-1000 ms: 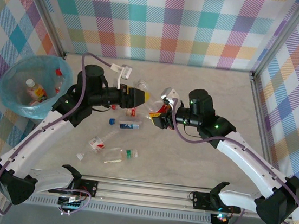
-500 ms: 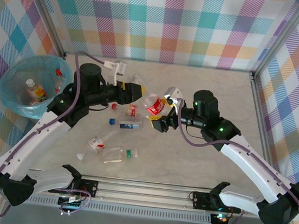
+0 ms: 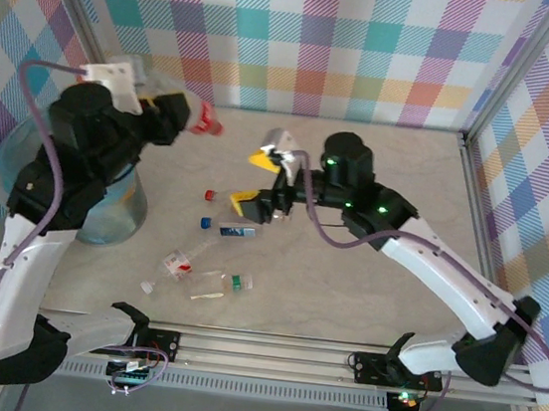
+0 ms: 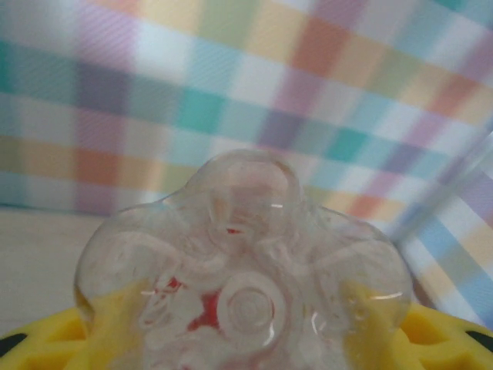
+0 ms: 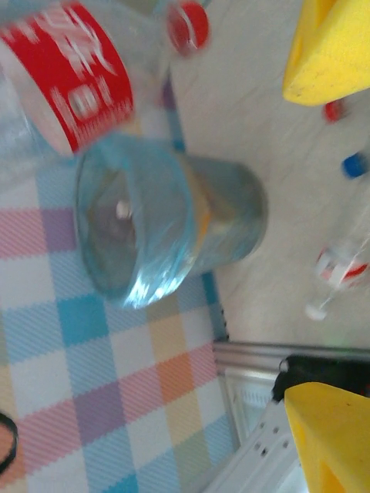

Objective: Put the plastic bottles in the bin

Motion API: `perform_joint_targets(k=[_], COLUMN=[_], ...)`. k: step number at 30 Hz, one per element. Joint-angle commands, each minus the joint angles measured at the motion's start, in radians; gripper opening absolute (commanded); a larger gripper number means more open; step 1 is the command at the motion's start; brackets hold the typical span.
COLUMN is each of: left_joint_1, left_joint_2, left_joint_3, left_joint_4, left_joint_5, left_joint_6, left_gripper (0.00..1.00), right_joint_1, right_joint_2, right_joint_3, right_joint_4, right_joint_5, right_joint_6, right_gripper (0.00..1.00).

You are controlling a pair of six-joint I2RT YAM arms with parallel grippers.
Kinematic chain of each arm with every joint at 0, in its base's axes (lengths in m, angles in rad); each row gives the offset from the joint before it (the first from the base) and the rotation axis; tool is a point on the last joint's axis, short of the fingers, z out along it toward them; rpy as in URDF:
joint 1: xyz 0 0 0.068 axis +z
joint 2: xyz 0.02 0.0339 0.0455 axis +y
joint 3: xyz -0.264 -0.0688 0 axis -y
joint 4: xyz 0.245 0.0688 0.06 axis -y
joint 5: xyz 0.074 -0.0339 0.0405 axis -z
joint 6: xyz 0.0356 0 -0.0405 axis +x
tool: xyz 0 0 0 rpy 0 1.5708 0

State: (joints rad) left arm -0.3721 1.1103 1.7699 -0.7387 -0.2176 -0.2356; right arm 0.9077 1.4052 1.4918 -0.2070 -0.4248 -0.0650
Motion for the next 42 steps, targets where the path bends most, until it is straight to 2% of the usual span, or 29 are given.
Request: perform_joint_targets(k=[1,6,12,20,25,33,38,42], left_joint_1=[0.122,0.331,0.466,0.632,0.747,0.847,0.854,0.854], left_joint_2=[0.039,0.098,0.105,0.141,0.155,0.205,0.215,0.250], left_joint_3=[0.071,0.146,0.145,0.074,-0.086,-0.295,-0.424,-0.442], left_joint_4=[-0.080,-0.109,-0.107,-0.105,0.031,0.193,0.286,0.258], left_joint_5=[-0.132,-0.153,-0.201,-0.107,-0.027,0.067,0.124,0.146], left_joint_6=[0.082,0.097,0.120,0.096,0.094,0.103,0.084,0.067], left_gripper=[0.48,0.48,0.48,0.48,0.48,0.52,0.53,0.54], right_joint_1=[0.088,0.176,0.240,0.266,0.267,0.269,0.277,0.281], right_joint_2=[0.095,0.252,0.430,0.530,0.535,0.560,0.584,0.592], right_joint_3=[0.115,0.282,0.483,0.557,0.546,0.538,0.557,0.566], right_joint_4=[0.001,0.034,-0.018,-0.058,-0.087,-0.109,-0.123,-0.144], right_joint_5=[-0.048,-0.089,-0.133,-0.181,-0.171,-0.157,-0.158,-0.157], right_joint_6=[-0.024,0.039,0.117,0.152,0.139,0.152,0.163,0.158], right_gripper=[0.92,0.90,0.86,0.83,0.82,0.80,0.80,0.80])
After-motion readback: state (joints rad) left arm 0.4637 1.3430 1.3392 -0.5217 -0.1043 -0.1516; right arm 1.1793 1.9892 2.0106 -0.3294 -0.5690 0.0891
